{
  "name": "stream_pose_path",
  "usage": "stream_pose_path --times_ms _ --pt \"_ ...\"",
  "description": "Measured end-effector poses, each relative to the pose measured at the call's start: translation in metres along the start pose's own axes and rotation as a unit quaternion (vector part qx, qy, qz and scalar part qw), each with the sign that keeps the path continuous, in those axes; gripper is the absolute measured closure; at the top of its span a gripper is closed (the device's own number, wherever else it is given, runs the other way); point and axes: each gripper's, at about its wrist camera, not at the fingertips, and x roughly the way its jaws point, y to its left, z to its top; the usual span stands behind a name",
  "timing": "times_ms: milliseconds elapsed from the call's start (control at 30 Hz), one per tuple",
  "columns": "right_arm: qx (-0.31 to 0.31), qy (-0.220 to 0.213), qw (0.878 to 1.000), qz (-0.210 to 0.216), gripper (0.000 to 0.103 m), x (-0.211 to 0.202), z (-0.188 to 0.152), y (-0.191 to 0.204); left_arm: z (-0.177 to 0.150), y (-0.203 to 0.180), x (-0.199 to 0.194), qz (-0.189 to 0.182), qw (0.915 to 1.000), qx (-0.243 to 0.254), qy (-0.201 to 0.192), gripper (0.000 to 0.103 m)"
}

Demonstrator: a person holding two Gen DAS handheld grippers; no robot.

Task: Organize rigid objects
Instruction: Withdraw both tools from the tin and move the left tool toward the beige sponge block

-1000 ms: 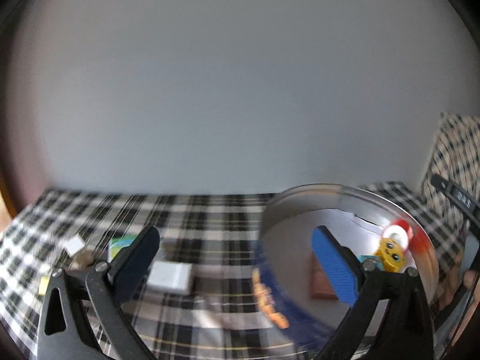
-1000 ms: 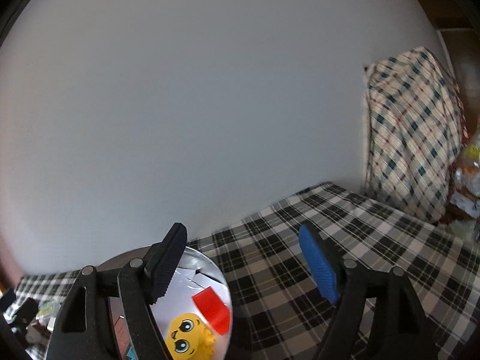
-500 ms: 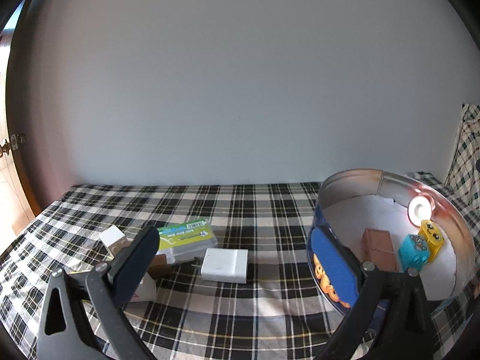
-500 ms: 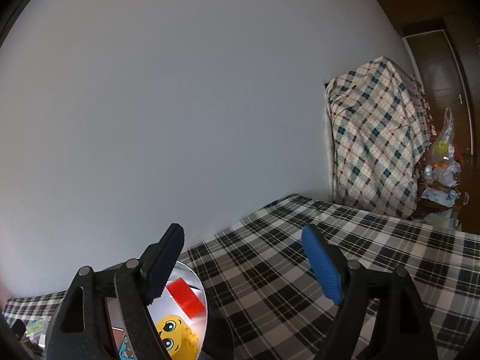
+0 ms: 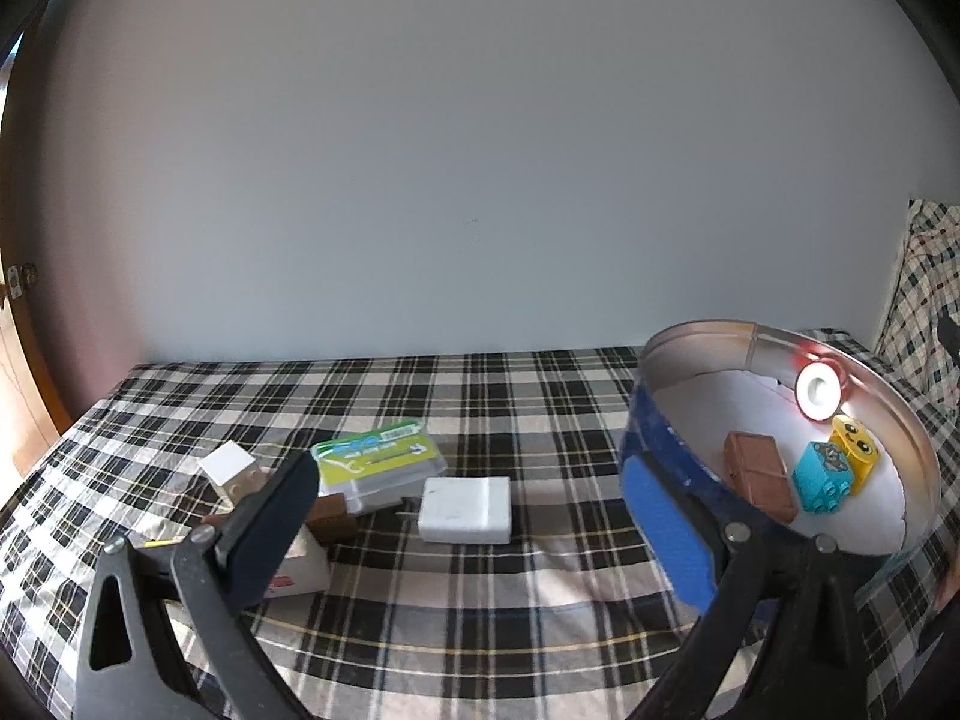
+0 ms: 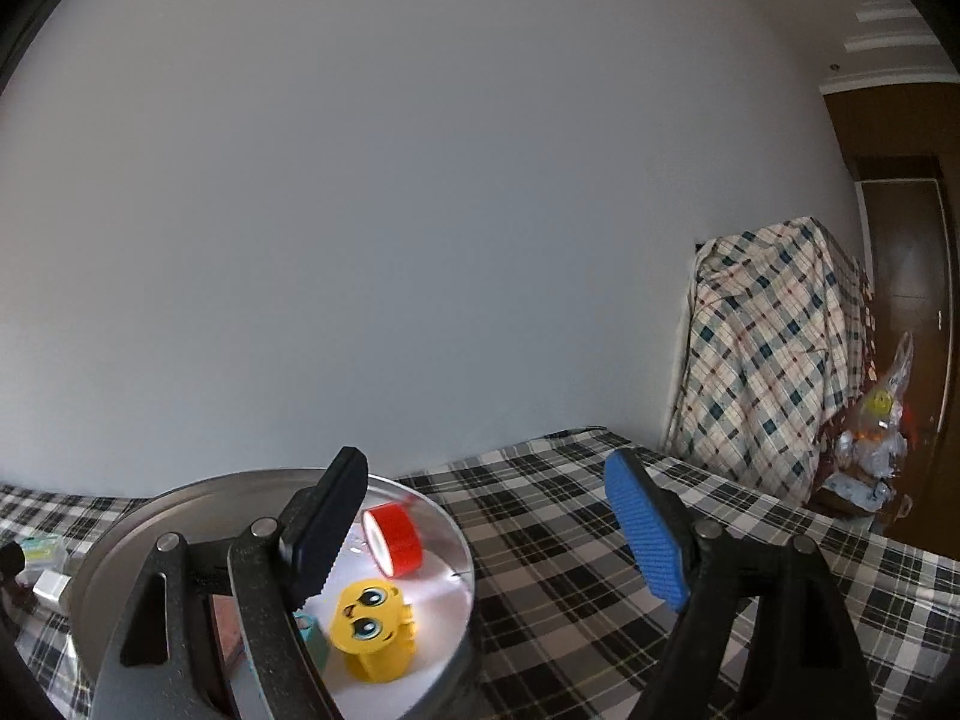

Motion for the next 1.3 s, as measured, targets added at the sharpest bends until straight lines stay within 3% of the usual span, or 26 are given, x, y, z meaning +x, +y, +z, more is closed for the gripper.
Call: stream_pose_path --times_ms 300,667,1100,1300 --pt "-0.004 0.014 0.999 0.028 0.02 -0.02 -0.006 0.027 -0.002 0.032 0.003 0.005 0.9999 -0.009 0.009 0.0" --pt "-0.023 0.031 0.995 0.096 0.02 -0.04 -0.015 0.085 -0.005 0.066 0.004 0.008 0.9995 -0.023 0.02 0.0" --pt "-0.085 0.075 0.978 0.176 0.02 -0.045 -0.027 0.163 -0.009 0.134 0.016 0.018 0.9961 -0.071 0.049 0.0" --pt "-0.105 0.101 0.966 0.212 0.02 -0.045 -0.032 0.195 -0.008 0.168 0.017 0.051 0.9951 -0.072 0.043 0.0"
